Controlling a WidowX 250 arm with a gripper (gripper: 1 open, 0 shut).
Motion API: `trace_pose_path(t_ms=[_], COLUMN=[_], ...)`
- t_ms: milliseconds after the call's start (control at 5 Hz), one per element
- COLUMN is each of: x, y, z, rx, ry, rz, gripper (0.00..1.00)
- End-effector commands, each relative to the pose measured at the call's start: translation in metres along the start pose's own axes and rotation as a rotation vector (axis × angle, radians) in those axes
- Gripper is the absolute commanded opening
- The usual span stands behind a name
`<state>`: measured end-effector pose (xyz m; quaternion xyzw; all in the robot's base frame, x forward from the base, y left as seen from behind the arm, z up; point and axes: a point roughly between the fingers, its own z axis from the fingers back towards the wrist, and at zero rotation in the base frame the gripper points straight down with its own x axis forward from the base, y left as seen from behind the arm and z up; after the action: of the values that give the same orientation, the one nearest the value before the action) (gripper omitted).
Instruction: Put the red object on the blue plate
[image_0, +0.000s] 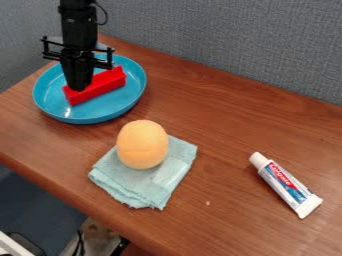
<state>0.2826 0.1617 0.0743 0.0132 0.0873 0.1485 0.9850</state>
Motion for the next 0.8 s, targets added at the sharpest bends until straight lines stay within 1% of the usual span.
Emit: trace_pose_path(t_ms=[0, 200, 400, 600], x=[-0.0012, -0.0025, -0.0038, -0.0050], y=[0.0036, 0.0033, 0.0032, 0.0032], z=[0.0286, 0.0304, 0.0334, 0.0366], rx=[0.012, 0.010, 0.007, 0.005], ry=[-0.082, -0.079, -0.081, -0.084], rz=[0.010, 0.007, 0.007, 0.009], gripper=[1.00, 1.00, 0.00, 0.00])
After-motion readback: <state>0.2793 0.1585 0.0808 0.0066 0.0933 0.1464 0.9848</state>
